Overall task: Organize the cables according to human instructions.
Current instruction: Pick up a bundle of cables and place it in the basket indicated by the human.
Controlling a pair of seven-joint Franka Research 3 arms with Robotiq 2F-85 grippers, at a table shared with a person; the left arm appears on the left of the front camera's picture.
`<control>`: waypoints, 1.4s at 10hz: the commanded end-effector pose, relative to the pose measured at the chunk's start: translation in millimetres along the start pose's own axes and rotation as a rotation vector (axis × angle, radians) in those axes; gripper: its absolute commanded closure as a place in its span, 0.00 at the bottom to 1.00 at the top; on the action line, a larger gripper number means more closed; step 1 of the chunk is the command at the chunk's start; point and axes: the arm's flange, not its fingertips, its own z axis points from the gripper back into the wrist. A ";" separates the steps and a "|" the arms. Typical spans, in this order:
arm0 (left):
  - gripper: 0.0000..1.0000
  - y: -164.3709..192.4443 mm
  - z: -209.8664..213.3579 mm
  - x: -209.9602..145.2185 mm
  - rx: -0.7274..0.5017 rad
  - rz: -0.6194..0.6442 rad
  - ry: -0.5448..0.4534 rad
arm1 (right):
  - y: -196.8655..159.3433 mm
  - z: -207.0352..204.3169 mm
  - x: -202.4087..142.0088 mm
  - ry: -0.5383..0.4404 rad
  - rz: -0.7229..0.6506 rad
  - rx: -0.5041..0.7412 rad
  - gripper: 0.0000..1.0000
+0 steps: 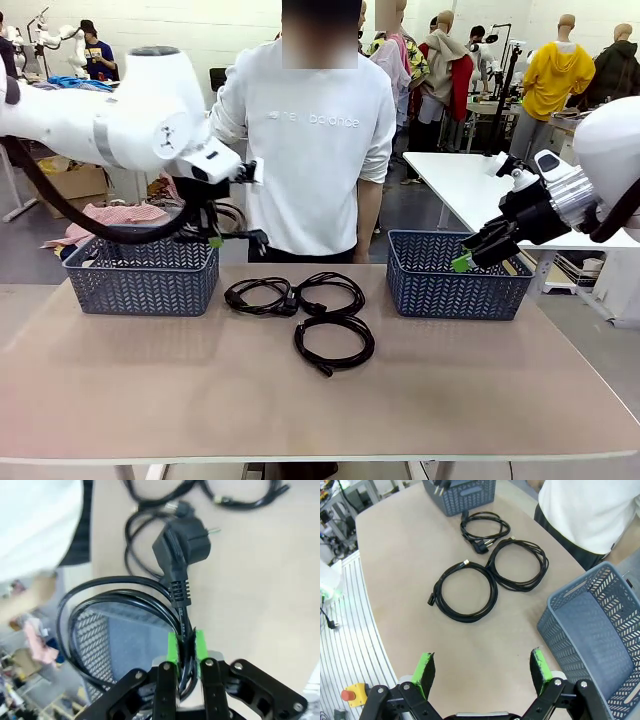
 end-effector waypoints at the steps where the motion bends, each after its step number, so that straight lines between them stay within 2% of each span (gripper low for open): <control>1: 1.00 36.6 -3.4 -22.9 -0.008 0.060 0.000 | -3.4 -2.0 0.8 -0.032 0.021 0.014 0.00; 5: 1.00 70.7 -11.0 -70.9 -0.029 0.173 -0.019 | -3.4 -2.0 0.8 -0.032 0.021 0.014 0.00; 6: 1.00 63.1 -16.1 -63.8 0.000 0.146 0.013 | -3.4 -2.0 0.8 -0.032 0.021 0.014 0.00; 11: 1.00 63.1 -16.1 -63.8 0.000 0.146 0.013 | -3.4 -2.0 0.8 -0.032 0.021 0.014 0.00; 12: 0.85 63.4 -21.2 -60.3 -0.015 0.150 0.005 | -3.4 -2.0 0.8 -0.032 0.021 0.014 0.00; 14: 0.85 69.0 -29.6 -85.7 -0.024 0.201 -0.014 | -3.4 -2.0 0.8 -0.032 0.021 0.014 0.00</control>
